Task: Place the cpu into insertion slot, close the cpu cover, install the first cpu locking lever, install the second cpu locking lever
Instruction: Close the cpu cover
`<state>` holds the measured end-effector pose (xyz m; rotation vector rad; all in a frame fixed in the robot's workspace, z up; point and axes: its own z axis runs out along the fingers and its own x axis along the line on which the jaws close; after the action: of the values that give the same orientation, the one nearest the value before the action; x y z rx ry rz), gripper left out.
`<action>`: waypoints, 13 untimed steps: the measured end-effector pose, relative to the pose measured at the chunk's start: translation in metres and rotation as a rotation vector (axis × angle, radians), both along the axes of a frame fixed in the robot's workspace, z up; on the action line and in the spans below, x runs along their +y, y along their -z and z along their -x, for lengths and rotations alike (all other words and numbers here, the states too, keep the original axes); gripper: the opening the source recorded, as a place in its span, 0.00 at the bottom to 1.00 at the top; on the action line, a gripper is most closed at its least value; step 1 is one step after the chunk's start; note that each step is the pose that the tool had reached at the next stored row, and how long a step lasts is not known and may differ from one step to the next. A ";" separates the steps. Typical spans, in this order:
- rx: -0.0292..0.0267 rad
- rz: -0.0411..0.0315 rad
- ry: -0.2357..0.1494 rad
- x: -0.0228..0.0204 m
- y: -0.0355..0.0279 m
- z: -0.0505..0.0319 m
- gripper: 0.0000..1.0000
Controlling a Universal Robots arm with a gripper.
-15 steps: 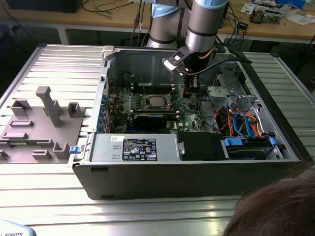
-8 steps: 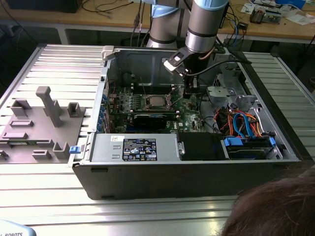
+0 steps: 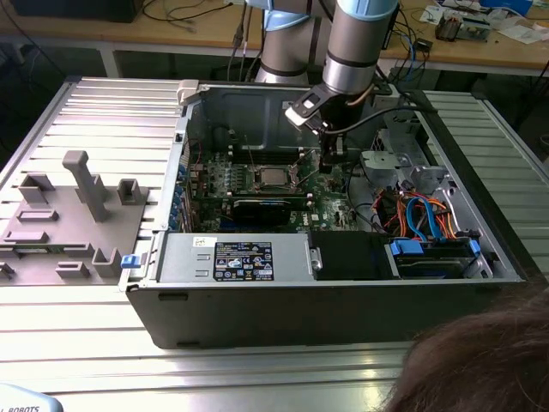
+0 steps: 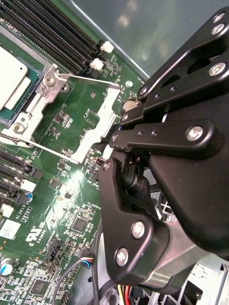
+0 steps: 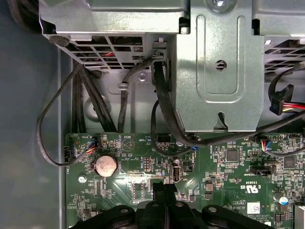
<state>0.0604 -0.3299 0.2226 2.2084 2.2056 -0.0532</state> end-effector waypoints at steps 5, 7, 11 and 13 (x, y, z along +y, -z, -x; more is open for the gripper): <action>0.0000 0.0000 0.000 0.0000 0.0015 0.0000 0.11; 0.0000 0.0000 0.000 0.0000 0.0025 0.0000 0.11; 0.0000 0.0001 0.000 0.0000 0.0039 0.0000 0.11; 0.0000 0.0000 0.000 0.0000 0.0045 0.0000 0.11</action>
<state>0.0604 -0.3299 0.2180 2.2084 2.2056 -0.0533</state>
